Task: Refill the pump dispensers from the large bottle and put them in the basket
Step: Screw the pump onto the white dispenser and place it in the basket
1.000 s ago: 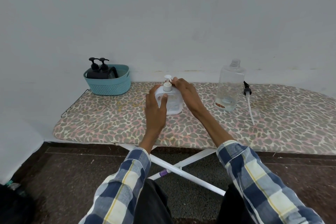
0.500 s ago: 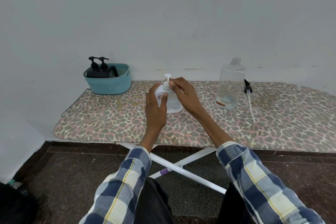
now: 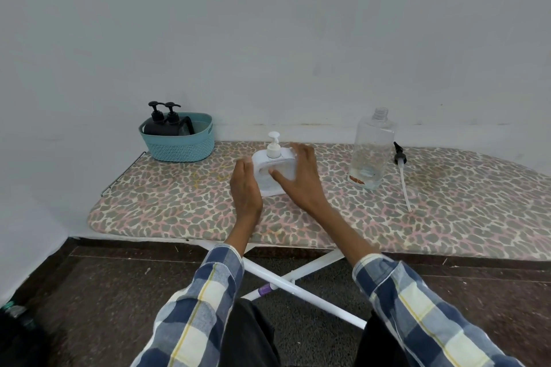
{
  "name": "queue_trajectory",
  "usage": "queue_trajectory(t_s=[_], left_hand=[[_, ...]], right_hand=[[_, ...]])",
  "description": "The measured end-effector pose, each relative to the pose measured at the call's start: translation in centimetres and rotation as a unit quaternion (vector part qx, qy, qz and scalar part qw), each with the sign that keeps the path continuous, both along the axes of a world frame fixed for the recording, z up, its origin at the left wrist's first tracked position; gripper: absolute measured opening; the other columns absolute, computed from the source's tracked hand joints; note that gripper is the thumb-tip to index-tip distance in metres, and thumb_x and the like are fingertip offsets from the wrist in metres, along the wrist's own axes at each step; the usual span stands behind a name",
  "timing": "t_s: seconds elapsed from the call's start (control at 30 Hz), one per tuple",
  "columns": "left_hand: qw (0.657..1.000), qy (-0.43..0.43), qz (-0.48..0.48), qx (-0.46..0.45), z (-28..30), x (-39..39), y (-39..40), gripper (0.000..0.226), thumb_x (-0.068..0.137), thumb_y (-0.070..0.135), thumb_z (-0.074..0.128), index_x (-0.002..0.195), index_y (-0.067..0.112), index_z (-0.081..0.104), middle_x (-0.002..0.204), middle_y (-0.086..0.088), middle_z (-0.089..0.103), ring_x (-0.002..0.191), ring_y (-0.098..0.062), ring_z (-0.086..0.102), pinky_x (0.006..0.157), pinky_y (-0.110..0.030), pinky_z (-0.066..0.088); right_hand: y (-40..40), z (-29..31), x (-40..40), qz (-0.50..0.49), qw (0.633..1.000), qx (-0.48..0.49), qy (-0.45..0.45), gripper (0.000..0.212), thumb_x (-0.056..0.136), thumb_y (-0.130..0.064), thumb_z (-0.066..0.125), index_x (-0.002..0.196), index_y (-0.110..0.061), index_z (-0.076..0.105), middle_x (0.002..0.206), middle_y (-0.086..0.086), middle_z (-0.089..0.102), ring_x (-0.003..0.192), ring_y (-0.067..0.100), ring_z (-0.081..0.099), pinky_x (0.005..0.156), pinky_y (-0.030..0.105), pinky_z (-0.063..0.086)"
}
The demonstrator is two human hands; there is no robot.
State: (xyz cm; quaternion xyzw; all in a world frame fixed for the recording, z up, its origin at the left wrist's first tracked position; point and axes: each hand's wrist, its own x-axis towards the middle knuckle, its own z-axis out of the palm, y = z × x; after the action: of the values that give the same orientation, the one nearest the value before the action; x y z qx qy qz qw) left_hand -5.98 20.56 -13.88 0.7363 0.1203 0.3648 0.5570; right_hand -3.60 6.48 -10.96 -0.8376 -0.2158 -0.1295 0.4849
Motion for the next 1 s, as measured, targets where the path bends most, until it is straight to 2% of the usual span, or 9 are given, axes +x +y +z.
queue_trajectory(t_s=[0.03,0.1,0.17,0.3,0.47,0.57,0.73,0.87,1.0], left_hand=[[0.999,0.012,0.029,-0.006,-0.2,0.1,0.2,0.029,0.112,0.022,0.043,0.092,0.014,0.062,0.088,0.003,0.063,0.079,-0.004,0.057,0.072,-0.050,0.048],[0.995,0.028,0.058,-0.074,0.1,-0.1,0.3,0.037,0.104,0.033,0.040,0.081,0.017,0.064,0.086,-0.002,0.068,0.083,-0.020,0.064,0.075,-0.051,0.050],[0.992,0.043,0.066,-0.102,0.4,-0.2,0.6,0.044,0.099,0.039,0.036,0.081,0.011,0.065,0.087,-0.006,0.071,0.089,-0.033,0.065,0.079,-0.050,0.048],[0.991,0.092,0.061,-0.072,0.8,-0.3,0.5,0.035,0.109,0.022,0.042,0.091,0.004,0.067,0.089,-0.001,0.067,0.084,-0.023,0.057,0.077,-0.039,0.040],[0.988,0.062,0.056,-0.132,0.7,-0.3,0.4,0.035,0.097,0.026,0.050,0.066,0.010,0.055,0.066,-0.002,0.060,0.064,-0.018,0.047,0.064,-0.040,0.039],[0.988,0.055,0.054,-0.132,0.9,-0.4,0.1,0.038,0.098,0.016,0.053,0.061,0.016,0.044,0.060,0.000,0.049,0.060,-0.015,0.039,0.062,-0.039,0.034],[0.986,0.038,0.058,-0.153,1.0,-0.7,0.4,0.034,0.093,0.016,0.052,0.060,0.017,0.048,0.060,0.002,0.053,0.060,-0.014,0.043,0.063,-0.040,0.038],[0.982,0.028,0.070,-0.173,1.1,-0.7,0.6,0.038,0.097,0.014,0.052,0.060,0.017,0.044,0.060,0.001,0.049,0.059,-0.013,0.039,0.062,-0.039,0.034],[0.982,0.024,0.092,-0.163,1.4,-0.7,2.1,0.037,0.098,0.017,0.050,0.062,0.017,0.044,0.062,0.002,0.050,0.060,-0.016,0.041,0.062,-0.040,0.033]], right_hand=[[0.2,-0.5,-0.4,-0.023,1.000,-0.007,0.004,0.087,0.090,-0.047,0.076,0.157,-0.015,0.032,0.152,0.004,0.030,0.142,0.024,0.033,0.113,0.039,0.037],[0.6,-1.2,-1.2,-0.043,0.999,-0.005,0.007,0.098,0.086,-0.053,0.075,0.161,-0.017,0.023,0.153,0.004,0.026,0.143,0.026,0.027,0.113,0.038,0.030],[0.9,-1.3,-1.5,-0.030,0.999,-0.007,0.027,0.107,0.082,-0.061,0.070,0.165,-0.021,0.017,0.156,0.002,0.026,0.144,0.025,0.026,0.115,0.039,0.026],[0.8,-0.8,-1.3,0.044,0.992,0.031,0.110,0.116,0.088,-0.047,0.082,0.169,-0.025,0.003,0.174,-0.001,0.012,0.160,0.023,0.016,0.129,0.052,0.022],[0.4,-0.3,-1.3,0.044,0.993,-0.010,0.105,0.129,0.084,-0.045,0.088,0.167,-0.022,-0.008,0.173,0.001,0.007,0.160,0.024,0.013,0.130,0.050,0.022],[0.7,0.0,-1.7,0.008,0.996,-0.045,0.076,0.130,0.081,-0.052,0.087,0.167,-0.019,-0.005,0.167,0.005,0.012,0.157,0.027,0.013,0.128,0.052,0.020],[2.1,0.3,-1.9,-0.051,0.993,-0.081,0.069,0.129,0.075,-0.064,0.085,0.165,-0.017,0.006,0.155,0.007,0.021,0.147,0.031,0.021,0.119,0.056,0.028],[2.8,1.0,-1.6,-0.076,0.988,-0.129,0.024,0.119,0.059,-0.085,0.066,0.152,-0.019,0.032,0.141,0.003,0.036,0.133,0.032,0.037,0.106,0.055,0.042],[4.2,2.6,-0.5,-0.042,0.989,-0.142,-0.018,0.108,0.055,-0.085,0.058,0.141,-0.021,0.047,0.130,0.000,0.052,0.121,0.029,0.048,0.096,0.044,0.045]])
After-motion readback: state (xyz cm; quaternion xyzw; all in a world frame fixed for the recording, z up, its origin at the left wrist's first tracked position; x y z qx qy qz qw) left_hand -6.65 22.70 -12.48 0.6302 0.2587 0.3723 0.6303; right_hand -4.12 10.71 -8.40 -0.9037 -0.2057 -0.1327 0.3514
